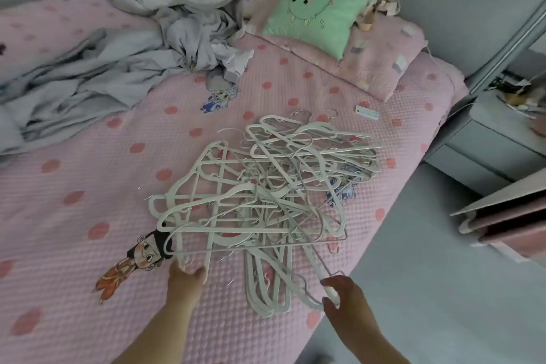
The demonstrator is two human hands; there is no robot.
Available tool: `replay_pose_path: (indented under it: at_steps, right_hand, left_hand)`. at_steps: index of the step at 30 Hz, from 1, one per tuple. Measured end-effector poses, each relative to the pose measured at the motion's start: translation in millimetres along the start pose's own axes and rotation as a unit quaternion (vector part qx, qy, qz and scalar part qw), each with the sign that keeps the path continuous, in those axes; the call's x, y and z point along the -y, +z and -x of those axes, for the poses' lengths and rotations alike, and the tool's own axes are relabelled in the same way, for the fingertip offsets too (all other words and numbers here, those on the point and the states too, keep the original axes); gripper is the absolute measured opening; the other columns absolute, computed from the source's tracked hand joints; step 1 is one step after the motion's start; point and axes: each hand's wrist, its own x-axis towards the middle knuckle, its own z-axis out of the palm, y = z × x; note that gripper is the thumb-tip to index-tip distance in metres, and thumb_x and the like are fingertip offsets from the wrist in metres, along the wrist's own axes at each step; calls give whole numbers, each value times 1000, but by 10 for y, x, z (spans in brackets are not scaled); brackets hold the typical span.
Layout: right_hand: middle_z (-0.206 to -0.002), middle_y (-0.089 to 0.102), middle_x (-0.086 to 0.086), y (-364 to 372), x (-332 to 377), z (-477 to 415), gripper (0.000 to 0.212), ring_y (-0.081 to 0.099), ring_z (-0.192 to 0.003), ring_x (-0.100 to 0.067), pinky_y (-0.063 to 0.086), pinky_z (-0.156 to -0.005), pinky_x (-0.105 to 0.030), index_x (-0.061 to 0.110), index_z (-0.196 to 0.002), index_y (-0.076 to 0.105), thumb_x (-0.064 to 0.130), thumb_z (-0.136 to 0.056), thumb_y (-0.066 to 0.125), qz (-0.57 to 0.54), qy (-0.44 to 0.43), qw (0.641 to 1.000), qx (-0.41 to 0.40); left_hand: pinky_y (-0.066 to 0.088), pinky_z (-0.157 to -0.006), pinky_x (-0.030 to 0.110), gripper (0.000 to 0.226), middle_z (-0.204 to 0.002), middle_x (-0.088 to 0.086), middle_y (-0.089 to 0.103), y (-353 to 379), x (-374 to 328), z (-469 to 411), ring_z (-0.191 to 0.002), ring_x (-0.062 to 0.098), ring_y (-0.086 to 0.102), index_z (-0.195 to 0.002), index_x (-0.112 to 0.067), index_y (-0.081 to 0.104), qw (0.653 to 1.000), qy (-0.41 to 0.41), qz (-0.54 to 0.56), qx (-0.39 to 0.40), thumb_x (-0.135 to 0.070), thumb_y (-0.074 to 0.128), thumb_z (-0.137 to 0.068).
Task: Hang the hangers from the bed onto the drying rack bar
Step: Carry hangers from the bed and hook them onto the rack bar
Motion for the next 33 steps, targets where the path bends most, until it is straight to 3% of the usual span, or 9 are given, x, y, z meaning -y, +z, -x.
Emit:
replay_pose_path:
  at_steps: [3, 6, 11, 16, 20, 23, 25, 29, 33]
  right_hand:
    - [-142, 35, 4, -155, 114, -462, 39, 31, -133, -14, 27, -107, -20, 22, -131, 45, 16, -93, 45, 14, -20, 999, -34]
    - [-146, 30, 0, -419, 249, -930, 40, 26, -135, -18, 23, -111, -26, 19, -133, 43, 16, -93, 45, 34, -43, 997, -60]
    - [-143, 38, -3, -732, 364, -1607, 44, 32, -133, -21, 27, -111, -31, 16, -137, 38, 18, -94, 45, 78, -57, 995, -14]
    - [-127, 57, -10, -619, 513, -2036, 50, 58, -110, -27, 46, -84, -29, 13, -138, 30, 21, -92, 48, 24, -13, 994, 105]
    - [-100, 62, -8, -530, 540, -2191, 30, 52, -82, -22, 37, -68, -25, 11, -120, 47, 25, -93, 45, 53, -5, 992, 115]
    - [-68, 49, -1, -489, 508, -2284, 23, 48, -76, -23, 36, -66, -26, 5, -91, 56, 19, -96, 38, 27, -11, 995, 98]
    - [-64, 45, 1, -491, 474, -2329, 28, 48, -76, -24, 38, -66, -28, 7, -74, 50, 14, -97, 34, -12, -2, 998, 54]
    - [-76, 55, -6, -587, 379, -2327, 25, 52, -66, -25, 38, -57, -26, 10, -112, 51, 9, -97, 31, -84, 3, 996, -12]
    - [-61, 52, 0, -765, 264, -2322, 27, 42, -49, -15, 29, -45, -22, 9, -116, 53, 20, -98, 36, -80, -39, 996, -2]
  left_hand:
    - [33, -105, 43, 62, -145, 21, 33, 103, -80, -86, -130, 37, 37, -144, -1, 21, 1000, -7, -7, 7, -8, 52, -90]
    - [28, -112, 43, 61, -150, 16, 26, 229, -158, -40, -138, 31, 27, -145, -8, 20, 992, 51, -115, -17, -17, 49, -93]
    - [17, -117, 34, 59, -157, 0, 1, 491, -350, 24, -144, 19, 14, -147, -24, 6, 935, 135, -328, -24, -35, 35, -97]
    - [12, -117, 34, 53, -156, -3, 5, 674, -440, -106, -145, 16, 7, -147, -28, 6, 912, 93, -396, 44, -36, 28, -99]
    - [8, -117, 33, 49, -156, -6, 7, 733, -424, -158, -145, 14, 2, -146, -28, 13, 889, 95, -445, 59, -33, 26, -100]
    - [5, -117, 32, 50, -156, -7, 3, 724, -403, -158, -145, 13, 0, -147, -28, 10, 883, 102, -456, 54, -30, 27, -100]
    - [3, -117, 32, 51, -156, -7, 0, 715, -385, -147, -145, 12, -2, -147, -29, 8, 882, 105, -456, 58, -30, 27, -100]
    - [5, -117, 31, 52, -156, -6, -2, 706, -325, -133, -145, 12, -2, -147, -29, 5, 882, 109, -454, 61, -31, 27, -100]
    - [9, -117, 32, 53, -157, -5, 2, 691, -292, -127, -145, 12, 2, -147, -29, 8, 888, 110, -443, 63, -31, 29, -100]
